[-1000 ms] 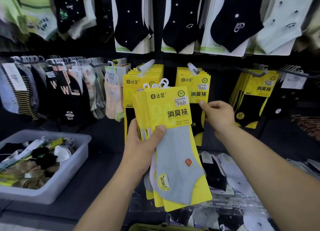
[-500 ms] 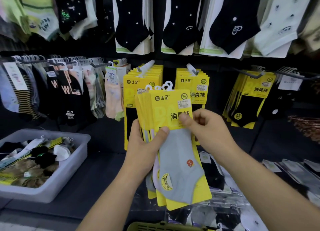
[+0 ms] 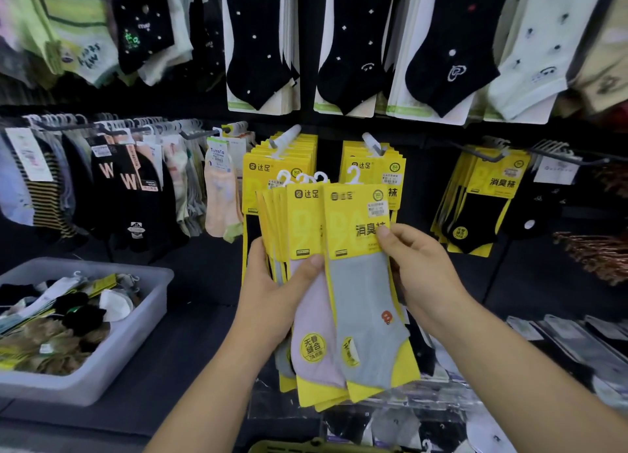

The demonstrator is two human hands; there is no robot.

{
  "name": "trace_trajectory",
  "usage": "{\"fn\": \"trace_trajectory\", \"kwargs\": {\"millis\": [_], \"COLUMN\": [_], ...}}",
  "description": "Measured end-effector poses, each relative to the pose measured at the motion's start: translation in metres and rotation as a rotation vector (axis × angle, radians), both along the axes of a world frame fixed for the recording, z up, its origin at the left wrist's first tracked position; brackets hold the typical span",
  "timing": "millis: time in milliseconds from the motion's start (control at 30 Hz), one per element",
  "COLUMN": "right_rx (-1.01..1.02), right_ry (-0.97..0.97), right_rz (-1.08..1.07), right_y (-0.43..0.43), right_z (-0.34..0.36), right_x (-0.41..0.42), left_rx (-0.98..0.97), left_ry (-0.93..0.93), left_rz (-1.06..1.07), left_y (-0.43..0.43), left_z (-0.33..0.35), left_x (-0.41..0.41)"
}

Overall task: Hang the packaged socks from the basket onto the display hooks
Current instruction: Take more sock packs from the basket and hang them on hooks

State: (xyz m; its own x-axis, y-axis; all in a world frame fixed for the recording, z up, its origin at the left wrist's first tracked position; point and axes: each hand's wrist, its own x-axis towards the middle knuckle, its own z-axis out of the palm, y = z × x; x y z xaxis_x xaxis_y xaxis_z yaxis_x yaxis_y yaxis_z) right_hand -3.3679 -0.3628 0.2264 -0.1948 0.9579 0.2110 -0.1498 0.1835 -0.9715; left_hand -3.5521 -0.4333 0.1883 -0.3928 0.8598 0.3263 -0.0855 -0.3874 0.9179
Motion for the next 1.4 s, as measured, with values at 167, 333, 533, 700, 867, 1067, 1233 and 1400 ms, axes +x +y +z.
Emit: {"fn": "trace_trajectory", "kwargs": {"millis": [167, 333, 533, 700, 867, 1067, 1233, 1400], "right_rx": [-0.061, 0.075, 0.181, 0.169, 0.086, 0.094, 0.190, 0.261], "right_ry": [0.090, 0.025, -0.060, -0.108, -0.121, -0.155, -0.250, -0.315], "right_rz": [-0.206, -0.366, -0.374, -0.368, -0.403, -0.474, -0.080, -0.069], "right_y": [0.019, 0.040, 0.056, 0.067, 0.073, 0.049, -0.005, -0.017], "right_z": [0.000, 0.015, 0.025, 0.022, 0.012, 0.011, 0.012, 0.008], "right_x": [0.017, 0.022, 0.011, 0.001, -0.001, -0.003, -0.017, -0.022], "left_rx": [0.007, -0.009, -0.006, -0.001, -0.015, -0.040, -0.029, -0.013], "left_ry": [-0.013, 0.014, -0.015, -0.022, -0.037, -0.029, -0.048, -0.061], "left_rz": [0.010, 0.010, 0.001, -0.014, -0.031, -0.013, -0.023, -0.047], "left_y": [-0.003, -0.006, -0.006, -0.005, -0.005, -0.004, -0.003, -0.002], "left_z": [0.000, 0.000, 0.002, 0.002, 0.002, 0.001, 0.000, -0.002], "left_x": [-0.009, -0.011, -0.011, -0.010, -0.007, -0.006, -0.001, 0.005]}}
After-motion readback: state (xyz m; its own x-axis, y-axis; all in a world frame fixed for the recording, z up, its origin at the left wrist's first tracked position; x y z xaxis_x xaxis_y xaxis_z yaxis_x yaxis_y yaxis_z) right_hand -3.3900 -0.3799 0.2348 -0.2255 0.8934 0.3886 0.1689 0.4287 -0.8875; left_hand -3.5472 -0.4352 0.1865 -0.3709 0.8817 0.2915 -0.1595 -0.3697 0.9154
